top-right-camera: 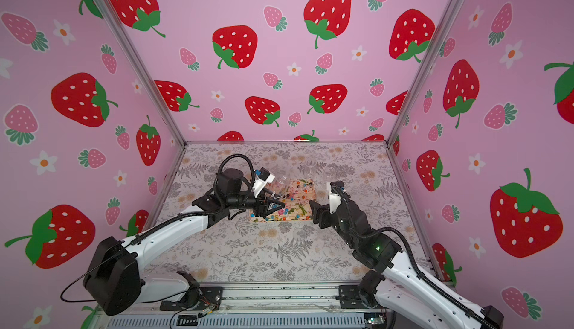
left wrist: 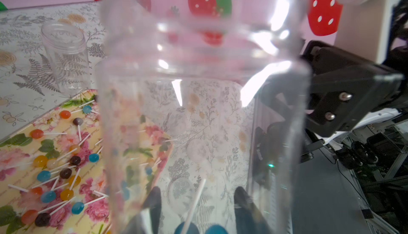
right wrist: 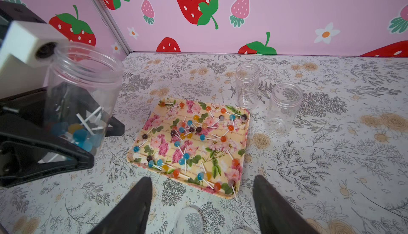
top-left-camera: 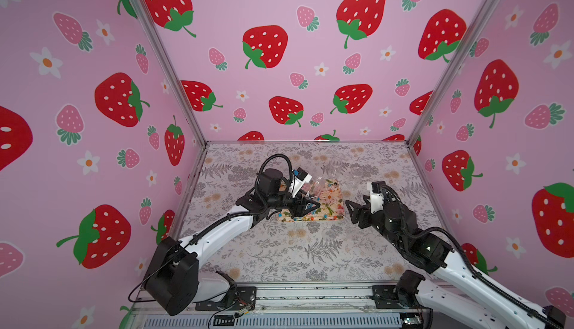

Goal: Pour the candies out of the jar
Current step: 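Pour the candies out of the jar onto the tray.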

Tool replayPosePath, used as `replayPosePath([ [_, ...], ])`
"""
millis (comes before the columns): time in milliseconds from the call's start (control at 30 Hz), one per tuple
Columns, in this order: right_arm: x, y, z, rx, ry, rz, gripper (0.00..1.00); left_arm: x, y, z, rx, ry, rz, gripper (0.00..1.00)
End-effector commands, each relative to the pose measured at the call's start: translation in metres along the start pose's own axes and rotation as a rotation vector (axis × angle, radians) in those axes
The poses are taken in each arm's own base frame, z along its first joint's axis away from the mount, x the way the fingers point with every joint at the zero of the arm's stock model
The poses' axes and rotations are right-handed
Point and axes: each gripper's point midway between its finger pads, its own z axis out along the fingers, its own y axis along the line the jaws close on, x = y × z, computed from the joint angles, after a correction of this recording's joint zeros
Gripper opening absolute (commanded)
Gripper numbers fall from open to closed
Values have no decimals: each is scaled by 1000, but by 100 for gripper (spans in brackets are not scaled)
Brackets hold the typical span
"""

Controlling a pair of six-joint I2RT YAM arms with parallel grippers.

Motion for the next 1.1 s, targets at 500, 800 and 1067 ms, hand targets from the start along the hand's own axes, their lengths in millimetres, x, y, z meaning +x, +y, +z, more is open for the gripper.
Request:
replayPosePath([
  [500, 1, -18, -19, 41, -39, 18, 74, 40, 47, 41, -76, 361, 18, 46],
  [800, 9, -21, -27, 32, -17, -18, 76, 64, 72, 49, -132, 584, 60, 45],
  [1067, 17, -30, -34, 59, 17, -88, 79, 86, 91, 55, -216, 802, 190, 45],
])
